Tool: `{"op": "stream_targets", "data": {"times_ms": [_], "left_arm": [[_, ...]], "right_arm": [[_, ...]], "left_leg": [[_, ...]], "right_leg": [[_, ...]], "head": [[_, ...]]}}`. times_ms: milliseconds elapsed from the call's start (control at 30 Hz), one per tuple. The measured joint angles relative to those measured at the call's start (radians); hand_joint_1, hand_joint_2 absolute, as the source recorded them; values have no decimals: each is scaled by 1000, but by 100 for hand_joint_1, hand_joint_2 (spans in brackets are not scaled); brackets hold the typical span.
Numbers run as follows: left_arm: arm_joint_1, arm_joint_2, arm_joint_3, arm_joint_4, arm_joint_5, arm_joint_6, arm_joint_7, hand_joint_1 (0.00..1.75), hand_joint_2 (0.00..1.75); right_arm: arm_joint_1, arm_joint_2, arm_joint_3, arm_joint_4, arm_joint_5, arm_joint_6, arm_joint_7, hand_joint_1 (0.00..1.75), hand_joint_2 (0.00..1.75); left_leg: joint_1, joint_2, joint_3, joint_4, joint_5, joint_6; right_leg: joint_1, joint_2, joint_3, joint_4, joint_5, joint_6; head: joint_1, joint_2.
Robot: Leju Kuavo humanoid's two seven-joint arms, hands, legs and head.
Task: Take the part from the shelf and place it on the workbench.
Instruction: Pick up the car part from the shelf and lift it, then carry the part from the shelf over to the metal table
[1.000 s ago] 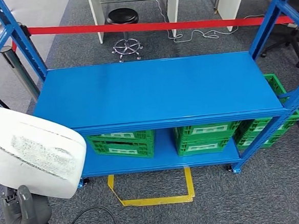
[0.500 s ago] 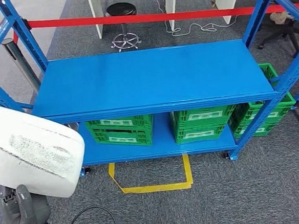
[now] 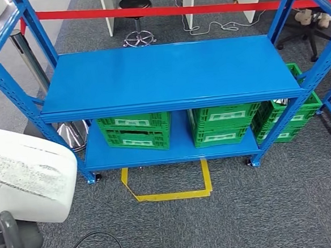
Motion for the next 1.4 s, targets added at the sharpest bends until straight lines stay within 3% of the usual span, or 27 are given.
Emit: {"op": "stream_targets", "data": {"times_ms": [67, 133, 167, 200, 233, 300, 367, 433, 500, 533, 633, 667, 700, 733, 800, 867, 900, 967, 1033, 1067, 1133, 1167, 1200, 1233, 1267, 1333, 1400], "left_arm": [[14, -17, 19, -15, -3, -23, 0, 175, 175], [17, -27, 36, -23, 0, -37, 0, 175, 175], [17, -30, 44, -24, 4, -42, 0, 175, 175], [15, -33, 51, -24, 7, -45, 0, 175, 175], [12, -35, 56, -24, 10, -47, 0, 175, 175], [2, -39, 63, -24, 18, -48, 0, 175, 175], [-12, -46, 66, -24, 29, -37, -1, 175, 175], [-22, -52, 68, -24, 34, -18, -1, 175, 175], [-23, -54, 69, -24, 34, -3, -1, 175, 175], [-24, -54, 69, -23, 33, 2, -1, 175, 175], [-27, -54, 69, -21, 32, 8, -1, 175, 175], [-28, -54, 69, -20, 32, 8, -1, 175, 175], [-28, -54, 69, -19, 33, 9, -1, 175, 175], [-29, -54, 69, -18, 34, 9, -1, 175, 175], [-31, -54, 69, -16, 33, 11, -1, 175, 175], [-37, -53, 68, -15, 31, 18, -1, 175, 175], [-39, -53, 67, -15, 29, 22, -1, 175, 175], [-40, -53, 67, -14, 28, 27, -1, 175, 175], [-41, -52, 65, -13, 30, 31, -1, 175, 175], [-43, -52, 64, -12, 31, 33, -2, 175, 175], [-47, -52, 61, -9, 34, 36, -2, 175, 175], [-47, -51, 59, -6, 35, 38, -2, 175, 175], [-47, -50, 59, -3, 37, 41, -2, 175, 175], [-47, -50, 58, -1, 37, 44, -1, 175, 175], [-47, -49, 58, 1, 38, 46, -1, 175, 175], [-48, -48, 56, 3, 39, 49, -1, 175, 175], [-50, -48, 54, 6, 39, 50, -1, 175, 175]], "right_arm": [[-7, -4, 0, -4, -4, -15, -21, 0, 0], [-20, -8, 0, -8, -3, -16, -27, 0, 0], [-25, -10, 0, -10, -1, -12, -26, 0, 0], [-30, -11, 0, -10, 3, -5, -24, 0, 0], [-32, -12, 0, -11, 9, 5, -21, 0, 0], [-33, -14, 1, -12, 23, 23, -14, 0, 0], [-28, -15, 5, -12, 38, 28, -7, 0, 0], [-21, -16, 11, -12, 48, 28, -4, 0, 0], [-17, -17, 15, -11, 50, 29, -8, 0, 0], [-14, -17, 16, -11, 50, 31, -11, 0, 0], [-5, -19, 16, -11, 51, 33, -15, 0, 0], [-3, -20, 16, -11, 51, 33, -15, 0, 0], [-2, -21, 16, -11, 51, 33, -15, 0, 0], [-3, -22, 16, -11, 51, 33, -15, 0, 0], [-4, -23, 16, -11, 51, 34, -17, 0, 0], [-5, -24, 16, -11, 50, 34, -20, 0, 0], [-5, -24, 16, -11, 50, 34, -21, 0, 0], [-6, -25, 16, -11, 49, 35, -24, 0, 0], [-7, -28, 16, -11, 48, 36, -28, 0, 0], [-6, -30, 16, -11, 48, 37, -29, 0, 0], [-1, -34, 16, -11, 47, 38, -32, 0, 0], [3, -36, 16, -11, 47, 38, -33, 0, 0], [6, -39, 16, -11, 47, 39, -35, 0, 0], [10, -41, 16, -11, 47, 39, -36, 0, 0], [12, -43, 16, -11, 46, 39, -37, 0, 0], [13, -47, 16, -11, 46, 38, -38, 0, 0], [13, -50, 16, -11, 46, 38, -40, 0, 0]], "left_leg": [[2, 4, -18, -3, 18, 18], [-3, 6, -42, -1, 36, 26], [-5, 6, -55, 1, 45, 27], [-8, 7, -68, 4, 53, 28], [-10, 5, -81, 7, 60, 28], [-14, -5, -101, 12, 72, 25], [-18, -16, -114, 15, 86, 17], [-18, -27, -124, 16, 103, 7], [-17, -33, -138, 24, 102, -5], [-16, -31, -149, 45, 80, -11], [-7, -22, -201, 214, -35, -29], [-3, -21, -214, 269, -56, -33], [0, -19, -216, 298, -58, -37], [3, -16, -200, 285, -41, -40], [7, 8, -128, 168, 12, -41], [0, 43, -71, 65, 35, -31], [-4, 53, -61, 44, 31, -23], [-6, 41, -66, 38, 32, -6], [-3, 24, -74, 31, 39, 10], [-1, 16, -77, 28, 44, 18], [-2, -2, -88, 28, 52, 28], [-4, -13, -93, 28, 56, 30], [-6, -25, -97, 28, 59, 31], [-8, -38, -99, 29, 62, 31], [-9, -50, -100, 29, 65, 30], [-12, -74, -103, 32, 70, 25], [-11, -96, -113, 36, 76, 15]], "right_leg": [[0, 2, -25, 68, -75, 6], [0, 2, -55, 197, -163, 8], [1, 2, -61, 250, -180, 8], [1, 2, -54, 274, -173, 6], [2, 2, -31, 263, -146, 3], [4, 21, 58, 149, -89, -13], [4, 51, 151, 7, -86, -24], [6, 55, 188, -58, -104, -24], [2, 37, 184, -69, -100, -27], [0, 27, 180, -72, -95, -32], [-1, -9, 166, -68, -83, -44], [-1, -21, 160, -63, -81, -44], [0, -33, 154, -58, -81, -45], [0, -43, 148, -52, -81, -44], [0, -63, 140, -41, -84, -40], [4, -80, 131, -33, -89, -29], [6, -88, 131, -30, -90, -23], [9, -103, 134, -29, -90, -12], [6, -73, 122, -7, -112, -1], [5, -47, 104, 30, -139, 2], [3, -7, 45, 157, -206, 3], [3, -1, 16, 218, -228, 2], [4, 1, 0, 251, -232, 1], [4, 3, 1, 248, -215, -2], [4, 8, 23, 203, -181, -6], [3, 54, 88, 64, -113, -17], [2, 98, 123, -18, -92, -22]], "head": [[4, 0], [7, 0], [7, 0], [6, 0], [7, 0], [6, 0], [6, 0], [7, 0], [7, 0], [4, 0], [-2, 0], [-2, 0], [-2, 0], [-2, 0], [-2, 0], [-2, 0], [-3, 0], [-2, 0], [-1, 0], [0, 0], [1, 0], [1, 0], [1, 0], [1, 0], [0, 0], [0, 0], [0, 0]]}}
